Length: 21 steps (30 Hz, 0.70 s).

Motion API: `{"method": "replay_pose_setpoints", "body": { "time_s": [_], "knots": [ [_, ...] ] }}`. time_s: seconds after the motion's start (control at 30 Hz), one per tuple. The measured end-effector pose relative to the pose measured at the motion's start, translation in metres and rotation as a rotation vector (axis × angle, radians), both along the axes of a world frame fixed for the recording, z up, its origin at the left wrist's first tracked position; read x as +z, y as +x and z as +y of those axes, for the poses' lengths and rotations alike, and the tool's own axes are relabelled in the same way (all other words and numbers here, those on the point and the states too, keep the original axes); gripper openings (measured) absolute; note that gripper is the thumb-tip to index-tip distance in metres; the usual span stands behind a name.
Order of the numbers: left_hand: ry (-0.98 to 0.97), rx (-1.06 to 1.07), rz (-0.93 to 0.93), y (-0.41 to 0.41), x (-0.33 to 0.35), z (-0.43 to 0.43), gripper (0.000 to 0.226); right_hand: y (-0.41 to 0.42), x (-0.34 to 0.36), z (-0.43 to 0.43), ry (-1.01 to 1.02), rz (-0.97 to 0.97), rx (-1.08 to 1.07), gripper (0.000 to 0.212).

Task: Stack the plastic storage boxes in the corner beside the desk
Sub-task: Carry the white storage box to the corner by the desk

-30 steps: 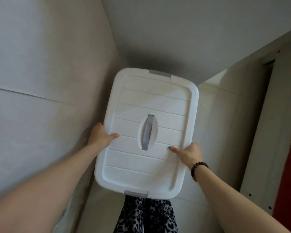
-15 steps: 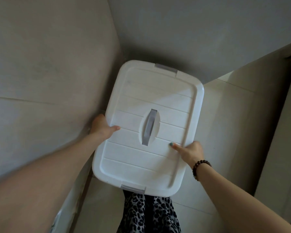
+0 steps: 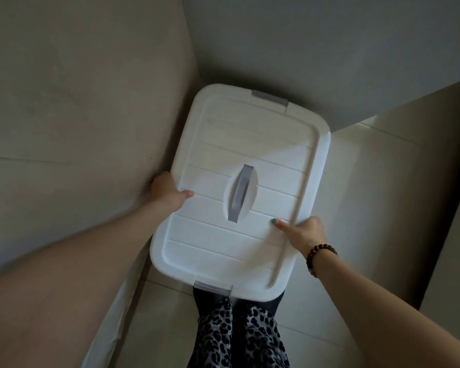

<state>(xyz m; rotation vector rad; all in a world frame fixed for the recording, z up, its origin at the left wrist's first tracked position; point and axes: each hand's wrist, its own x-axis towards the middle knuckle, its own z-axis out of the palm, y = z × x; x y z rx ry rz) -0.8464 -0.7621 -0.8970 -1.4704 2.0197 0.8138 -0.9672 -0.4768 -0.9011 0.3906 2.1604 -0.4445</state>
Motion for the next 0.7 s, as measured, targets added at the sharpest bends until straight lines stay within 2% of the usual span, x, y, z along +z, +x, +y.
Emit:
{"method": "replay_pose_setpoints", "body": {
  "time_s": [0.23, 0.43, 0.6, 0.7],
  "knots": [
    [-0.015, 0.005, 0.021, 0.002, -0.005, 0.002, 0.068, 0.002, -0.006, 0.004, 0.033, -0.018, 0.024, 0.069],
    [-0.022, -0.009, -0.004, 0.003, -0.006, 0.000, 0.070, 0.004, -0.008, -0.001, 0.037, 0.031, 0.102, 0.061],
    [-0.047, -0.015, -0.002, 0.005, -0.007, 0.003, 0.071, 0.001, -0.007, -0.002, 0.032, -0.008, 0.125, 0.055],
    [-0.066, -0.048, 0.015, 0.013, 0.000, 0.015, 0.080, 0.004, 0.006, -0.002, 0.040, -0.060, 0.195, 0.054]
  ]
}}
